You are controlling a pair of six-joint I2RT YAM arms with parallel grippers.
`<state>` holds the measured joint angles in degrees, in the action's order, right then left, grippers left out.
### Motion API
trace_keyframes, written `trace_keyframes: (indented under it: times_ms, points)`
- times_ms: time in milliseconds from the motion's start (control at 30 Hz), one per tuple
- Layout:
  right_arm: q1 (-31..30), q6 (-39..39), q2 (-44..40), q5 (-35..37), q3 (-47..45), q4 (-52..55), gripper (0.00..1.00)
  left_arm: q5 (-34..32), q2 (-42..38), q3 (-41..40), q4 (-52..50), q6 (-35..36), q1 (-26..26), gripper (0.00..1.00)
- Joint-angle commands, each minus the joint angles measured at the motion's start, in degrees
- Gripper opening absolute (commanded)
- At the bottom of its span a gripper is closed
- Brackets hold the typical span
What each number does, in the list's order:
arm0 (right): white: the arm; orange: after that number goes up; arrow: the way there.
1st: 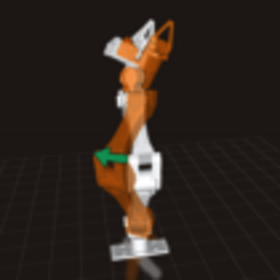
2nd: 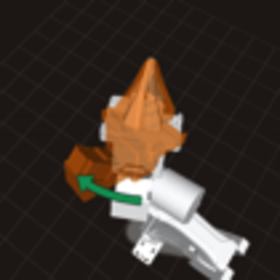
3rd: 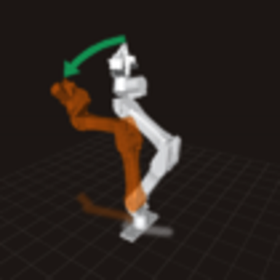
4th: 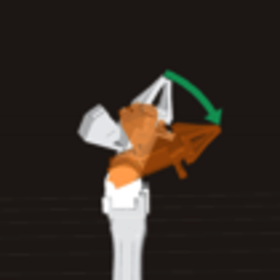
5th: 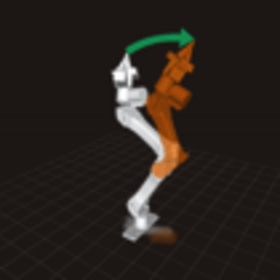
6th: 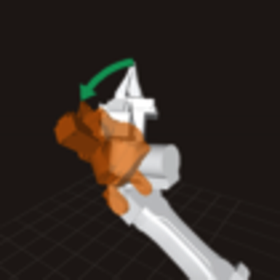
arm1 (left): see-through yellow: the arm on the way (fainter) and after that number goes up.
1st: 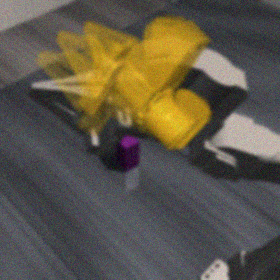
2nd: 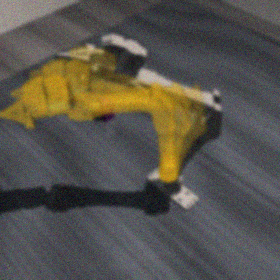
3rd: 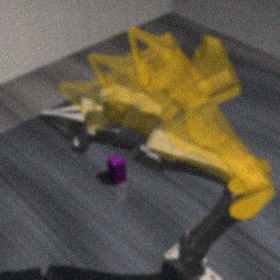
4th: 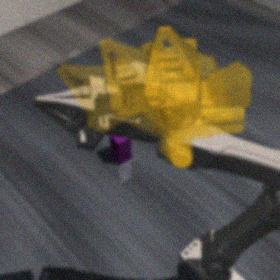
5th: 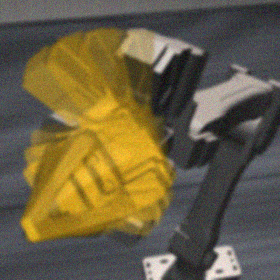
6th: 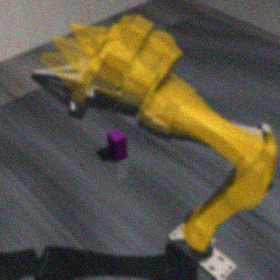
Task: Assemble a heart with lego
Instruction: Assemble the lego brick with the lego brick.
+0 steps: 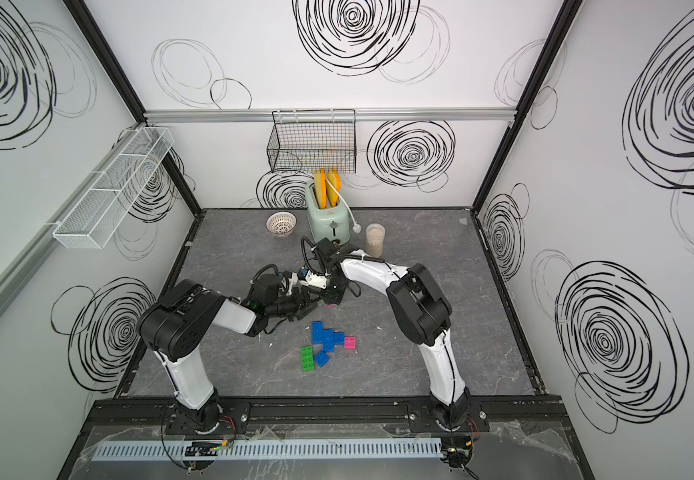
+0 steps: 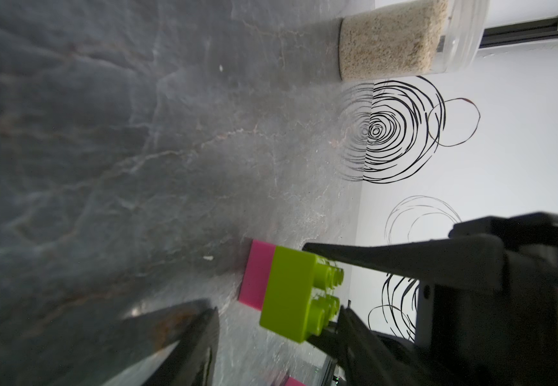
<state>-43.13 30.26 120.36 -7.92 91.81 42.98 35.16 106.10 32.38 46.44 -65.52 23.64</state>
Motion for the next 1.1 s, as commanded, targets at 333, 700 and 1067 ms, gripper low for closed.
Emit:
trace_keyframes:
  times_ms: [333, 700, 1067]
  points:
    - [-1.86, -1.19, 4.23, 4.92, -7.01, 1.10, 0.34, -0.38, 1.48, -2.12, -1.87, -1.85, 0.59, 0.62]
    - [-2.48, -2.58, 3.20, 5.78, -8.48, -0.42, 0.35, -0.05, 1.33, -3.38, -0.84, -2.07, 0.36, 0.62]
    - [-2.02, -1.00, 4.59, -0.62, -3.86, 2.96, 0.36, 0.55, -0.72, -3.48, -2.49, -1.41, -0.49, 0.65]
